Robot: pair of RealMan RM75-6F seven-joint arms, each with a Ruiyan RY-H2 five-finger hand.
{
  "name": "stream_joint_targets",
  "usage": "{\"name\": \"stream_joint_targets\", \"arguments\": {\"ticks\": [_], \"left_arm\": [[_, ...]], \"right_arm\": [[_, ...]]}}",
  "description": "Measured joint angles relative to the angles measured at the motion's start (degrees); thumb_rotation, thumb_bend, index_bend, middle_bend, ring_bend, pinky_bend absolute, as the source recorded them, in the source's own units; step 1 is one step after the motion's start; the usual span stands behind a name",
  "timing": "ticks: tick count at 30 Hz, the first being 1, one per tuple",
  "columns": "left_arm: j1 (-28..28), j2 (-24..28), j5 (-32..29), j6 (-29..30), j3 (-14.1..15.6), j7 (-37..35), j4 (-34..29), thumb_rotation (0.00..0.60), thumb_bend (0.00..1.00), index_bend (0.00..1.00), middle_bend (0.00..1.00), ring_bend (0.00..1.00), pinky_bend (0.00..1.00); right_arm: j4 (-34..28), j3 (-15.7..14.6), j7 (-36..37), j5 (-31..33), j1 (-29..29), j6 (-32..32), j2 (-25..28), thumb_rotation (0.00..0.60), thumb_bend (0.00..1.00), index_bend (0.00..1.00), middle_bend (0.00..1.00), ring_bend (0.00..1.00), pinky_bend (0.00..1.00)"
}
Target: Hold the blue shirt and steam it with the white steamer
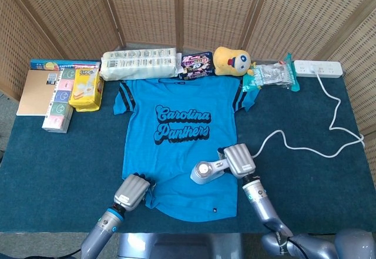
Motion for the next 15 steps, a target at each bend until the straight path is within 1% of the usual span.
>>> {"name": "stream_joint_targets", "arguments": {"ticks": [10, 15], "left_arm": [[0.04, 0.04, -0.05, 0.09, -0.01, 0.34, -0.20, 0.600, 0.65, 0.52, 0.54, 0.48, 0.49], [0.03, 0.04, -0.12, -0.04, 0.02, 0.34, -0.17, 0.600, 0.65, 0.52, 0.54, 0.48, 0.49]], "right_arm": [[1.59, 2.30, 0.66, 0.86, -0.61, 0.96, 2.28, 0.600, 0.36, 0.74, 0.70, 0.73, 0.66], [2.37, 5.02, 1.83, 3.65, -1.01, 0.85, 3.35, 0.600, 0.36, 0.74, 0.70, 0.73, 0.66]]}}
